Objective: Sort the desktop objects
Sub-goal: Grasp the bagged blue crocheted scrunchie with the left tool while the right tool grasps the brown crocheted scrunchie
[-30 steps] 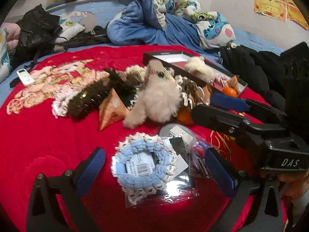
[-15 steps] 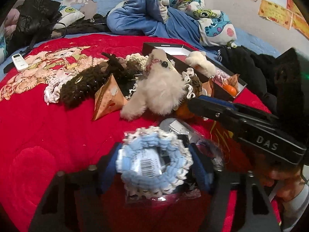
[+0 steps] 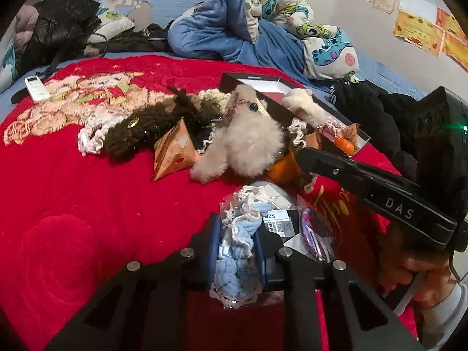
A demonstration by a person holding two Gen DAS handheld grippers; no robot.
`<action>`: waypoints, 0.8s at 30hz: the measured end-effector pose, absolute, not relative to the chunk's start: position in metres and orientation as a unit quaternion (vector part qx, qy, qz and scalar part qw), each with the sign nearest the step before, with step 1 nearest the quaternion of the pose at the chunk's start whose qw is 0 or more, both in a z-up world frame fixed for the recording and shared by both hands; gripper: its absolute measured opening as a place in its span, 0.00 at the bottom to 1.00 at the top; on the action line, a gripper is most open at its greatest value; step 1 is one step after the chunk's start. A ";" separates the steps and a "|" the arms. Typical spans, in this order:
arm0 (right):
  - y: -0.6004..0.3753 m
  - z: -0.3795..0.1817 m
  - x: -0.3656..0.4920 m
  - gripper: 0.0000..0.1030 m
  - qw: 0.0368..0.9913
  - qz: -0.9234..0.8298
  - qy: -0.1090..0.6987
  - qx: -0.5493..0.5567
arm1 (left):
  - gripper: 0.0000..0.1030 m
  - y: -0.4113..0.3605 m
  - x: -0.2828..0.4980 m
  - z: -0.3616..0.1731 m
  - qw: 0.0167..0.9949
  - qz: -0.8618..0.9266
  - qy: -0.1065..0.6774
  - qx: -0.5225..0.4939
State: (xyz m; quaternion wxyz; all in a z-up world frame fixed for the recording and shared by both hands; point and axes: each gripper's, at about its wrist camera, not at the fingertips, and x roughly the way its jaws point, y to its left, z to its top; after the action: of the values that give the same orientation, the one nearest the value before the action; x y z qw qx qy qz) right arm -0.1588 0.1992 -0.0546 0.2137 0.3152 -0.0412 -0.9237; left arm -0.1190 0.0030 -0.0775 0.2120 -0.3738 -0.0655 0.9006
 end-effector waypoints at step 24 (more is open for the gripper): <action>0.230 -0.031 -0.144 0.09 0.239 -0.918 -0.107 0.297 | 0.22 -0.007 -0.100 -0.036 0.206 0.921 -0.080 -0.321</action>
State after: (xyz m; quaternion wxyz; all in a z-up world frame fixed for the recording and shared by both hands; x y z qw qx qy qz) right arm -0.1443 0.2303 -0.0311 0.2385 0.2970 -0.1067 -0.9184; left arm -0.1003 -0.0070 -0.0359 0.2056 -0.3211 -0.0799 0.9210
